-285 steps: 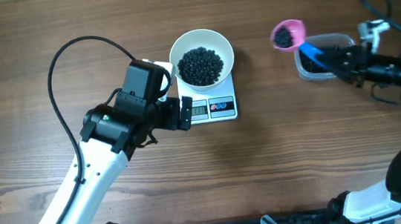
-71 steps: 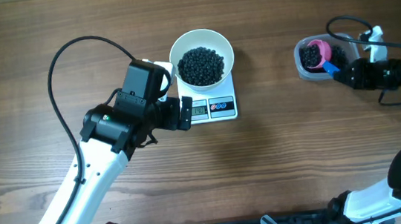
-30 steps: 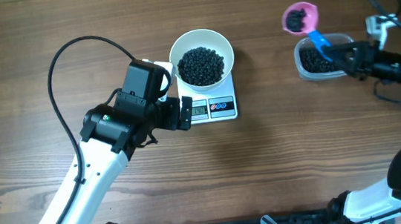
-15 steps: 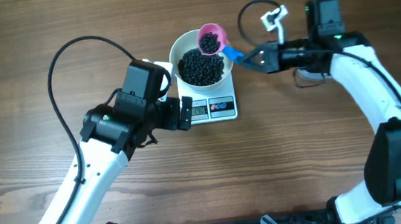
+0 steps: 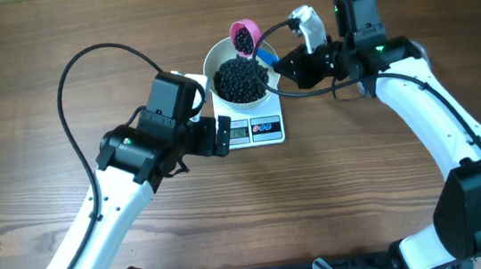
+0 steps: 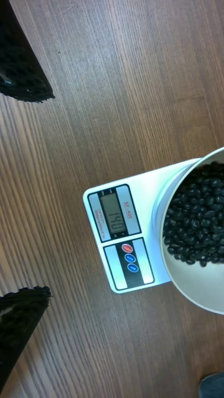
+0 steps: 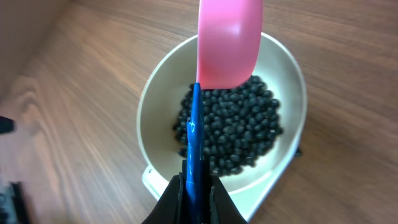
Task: Scoop item into bowl and weigh 150g on scale
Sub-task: 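Tip the scoop with the right gripper to pour beans into the bowl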
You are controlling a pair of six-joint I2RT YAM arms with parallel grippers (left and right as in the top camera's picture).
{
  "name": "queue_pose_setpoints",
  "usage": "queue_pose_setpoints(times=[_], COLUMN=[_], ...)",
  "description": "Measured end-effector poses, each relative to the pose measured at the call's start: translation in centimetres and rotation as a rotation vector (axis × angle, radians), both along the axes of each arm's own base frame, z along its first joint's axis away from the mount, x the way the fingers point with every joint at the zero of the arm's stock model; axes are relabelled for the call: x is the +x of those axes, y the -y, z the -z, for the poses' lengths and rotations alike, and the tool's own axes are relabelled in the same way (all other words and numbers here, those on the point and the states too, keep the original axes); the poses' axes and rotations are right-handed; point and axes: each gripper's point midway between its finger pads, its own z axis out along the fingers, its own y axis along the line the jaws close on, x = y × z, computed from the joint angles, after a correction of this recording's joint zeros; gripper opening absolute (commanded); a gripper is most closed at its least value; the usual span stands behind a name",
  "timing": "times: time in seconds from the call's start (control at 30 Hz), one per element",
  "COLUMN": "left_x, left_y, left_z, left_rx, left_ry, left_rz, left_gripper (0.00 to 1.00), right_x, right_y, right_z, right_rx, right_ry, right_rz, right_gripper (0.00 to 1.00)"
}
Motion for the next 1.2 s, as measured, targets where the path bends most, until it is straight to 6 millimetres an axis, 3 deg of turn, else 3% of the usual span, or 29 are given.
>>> queue_pose_setpoints(times=[0.27, 0.43, 1.2], left_x=[0.0, 0.0, 0.0], left_y=[0.0, 0.0, 0.0], left_z=[0.0, 0.0, 0.0], left_rx=[0.0, 0.0, 0.0], left_ry=[0.0, 0.0, 0.0], left_rz=[0.0, 0.0, 0.0], left_gripper=[1.0, 1.0, 1.0], right_x=[0.7, -0.1, -0.4], right_y=[1.2, 0.2, 0.0], right_z=[0.8, 1.1, 1.2], right_rx=[-0.126, -0.169, -0.135], right_ry=[0.096, 0.134, 0.082], right_rz=[-0.031, -0.107, -0.076], right_gripper=[0.04, 0.04, 0.04])
